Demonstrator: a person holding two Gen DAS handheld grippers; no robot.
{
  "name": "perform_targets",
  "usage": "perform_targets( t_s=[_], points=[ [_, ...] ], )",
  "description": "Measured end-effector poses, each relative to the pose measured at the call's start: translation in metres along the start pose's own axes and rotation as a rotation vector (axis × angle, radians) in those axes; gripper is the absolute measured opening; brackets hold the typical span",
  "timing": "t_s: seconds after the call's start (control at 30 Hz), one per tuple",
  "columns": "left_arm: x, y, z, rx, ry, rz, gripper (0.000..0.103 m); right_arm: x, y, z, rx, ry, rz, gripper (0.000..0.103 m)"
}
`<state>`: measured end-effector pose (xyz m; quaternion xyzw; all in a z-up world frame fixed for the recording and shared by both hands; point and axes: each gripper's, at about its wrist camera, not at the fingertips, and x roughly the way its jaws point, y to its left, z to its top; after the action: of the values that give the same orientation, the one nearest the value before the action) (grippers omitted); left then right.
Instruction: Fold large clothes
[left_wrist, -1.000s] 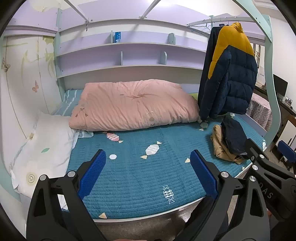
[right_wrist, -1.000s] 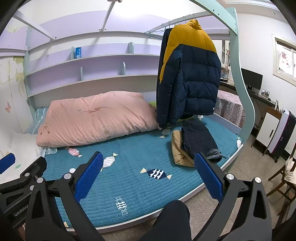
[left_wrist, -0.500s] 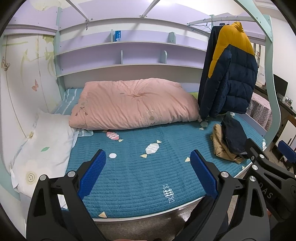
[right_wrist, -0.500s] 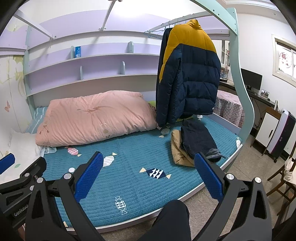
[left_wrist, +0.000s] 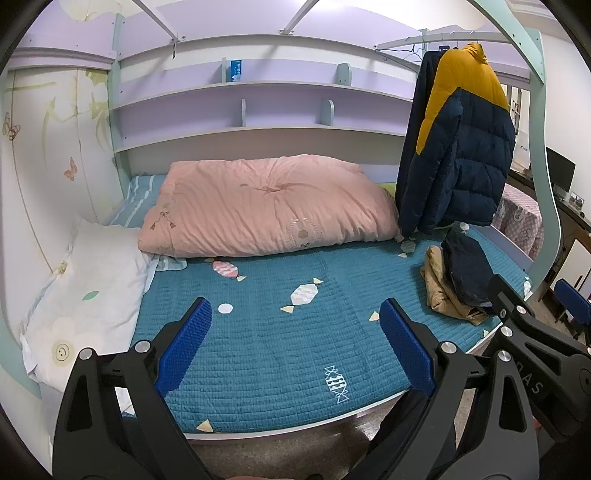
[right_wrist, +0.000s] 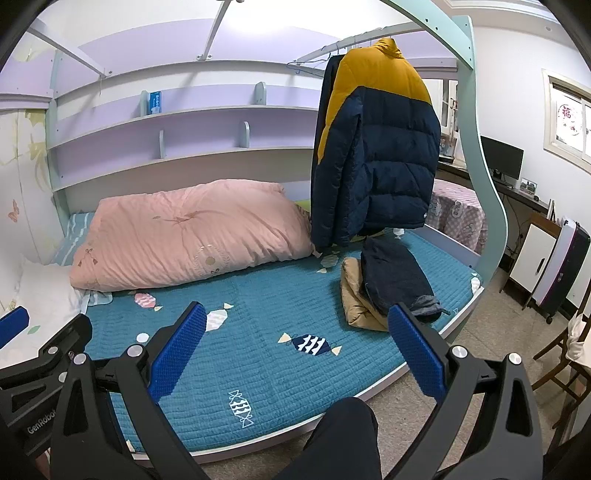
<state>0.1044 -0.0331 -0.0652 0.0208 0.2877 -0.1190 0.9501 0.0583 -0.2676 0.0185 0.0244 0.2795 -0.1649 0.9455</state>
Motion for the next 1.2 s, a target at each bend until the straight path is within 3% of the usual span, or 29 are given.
perform_targets(
  t_s=[1.2],
  points=[
    [0.012, 0.003, -0.001, 0.012, 0.051, -0.01, 0.093, 0.015, -0.007, -0.007, -0.016, 0.031, -0.012, 0.095]
  ],
)
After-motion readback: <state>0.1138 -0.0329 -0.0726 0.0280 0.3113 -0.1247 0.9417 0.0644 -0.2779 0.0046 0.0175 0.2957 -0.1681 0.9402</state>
